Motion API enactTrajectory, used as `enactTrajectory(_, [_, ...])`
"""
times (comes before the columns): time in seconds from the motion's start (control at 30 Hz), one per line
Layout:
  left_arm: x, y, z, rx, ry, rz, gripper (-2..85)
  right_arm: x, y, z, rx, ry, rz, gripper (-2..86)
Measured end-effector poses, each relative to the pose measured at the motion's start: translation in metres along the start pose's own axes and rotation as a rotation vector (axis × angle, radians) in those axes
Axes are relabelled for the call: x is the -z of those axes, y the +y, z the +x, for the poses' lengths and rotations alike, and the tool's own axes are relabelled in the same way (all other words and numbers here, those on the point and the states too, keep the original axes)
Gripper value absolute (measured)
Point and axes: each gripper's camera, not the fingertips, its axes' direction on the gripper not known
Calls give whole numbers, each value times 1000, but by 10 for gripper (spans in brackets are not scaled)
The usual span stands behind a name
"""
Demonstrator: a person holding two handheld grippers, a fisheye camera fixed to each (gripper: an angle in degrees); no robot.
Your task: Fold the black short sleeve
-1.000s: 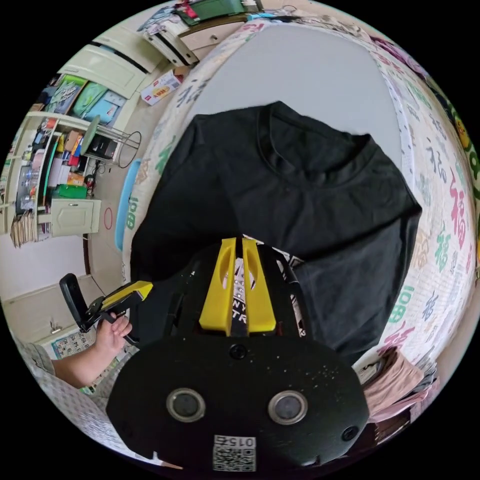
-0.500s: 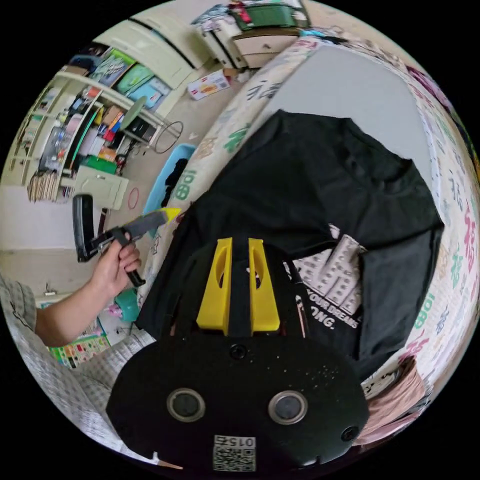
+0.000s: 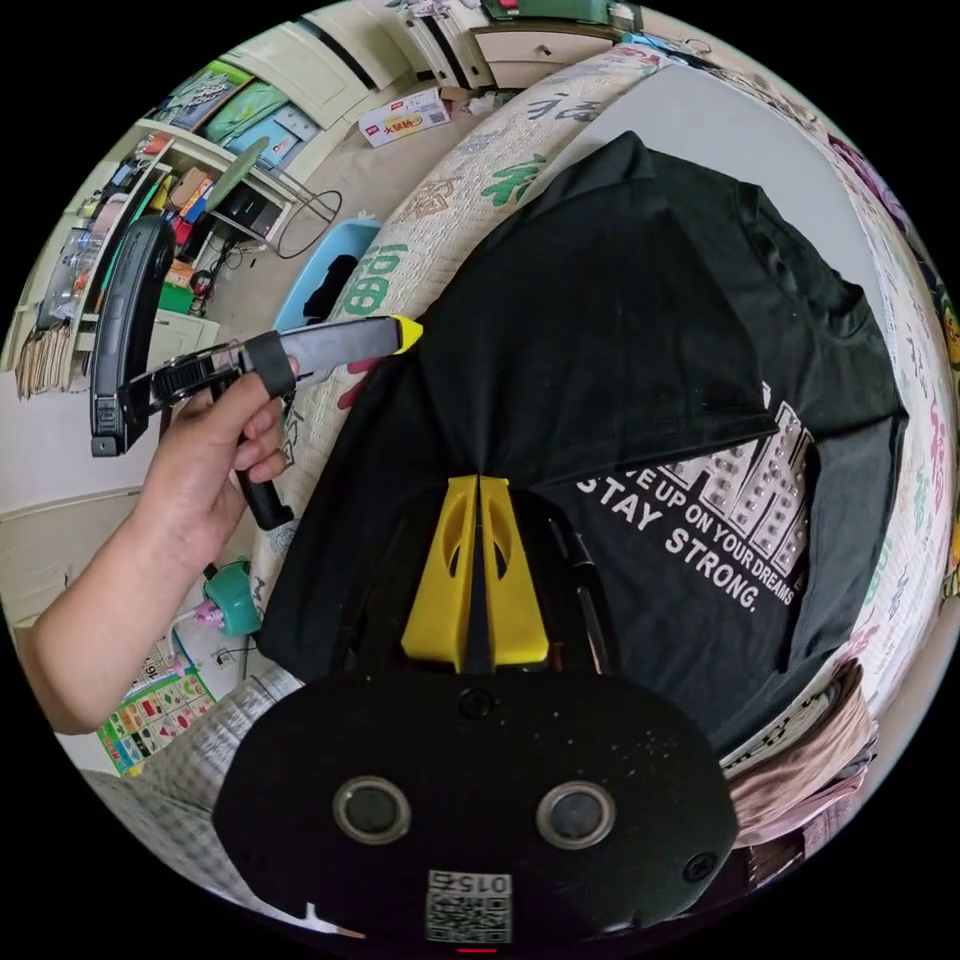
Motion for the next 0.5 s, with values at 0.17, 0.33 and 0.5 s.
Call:
enactTrajectory(0.17, [49, -16, -4, -19, -60, -29, 2, 26, 23, 23, -25, -76, 10, -1])
enactTrajectory(0.33, [94, -14, 8, -148, 2, -12, 4, 67, 42, 86, -188, 26, 110, 24])
enactTrajectory(0.5, [103, -19, 13, -185, 119, -73, 5, 92, 44, 132, -227, 4, 200, 8])
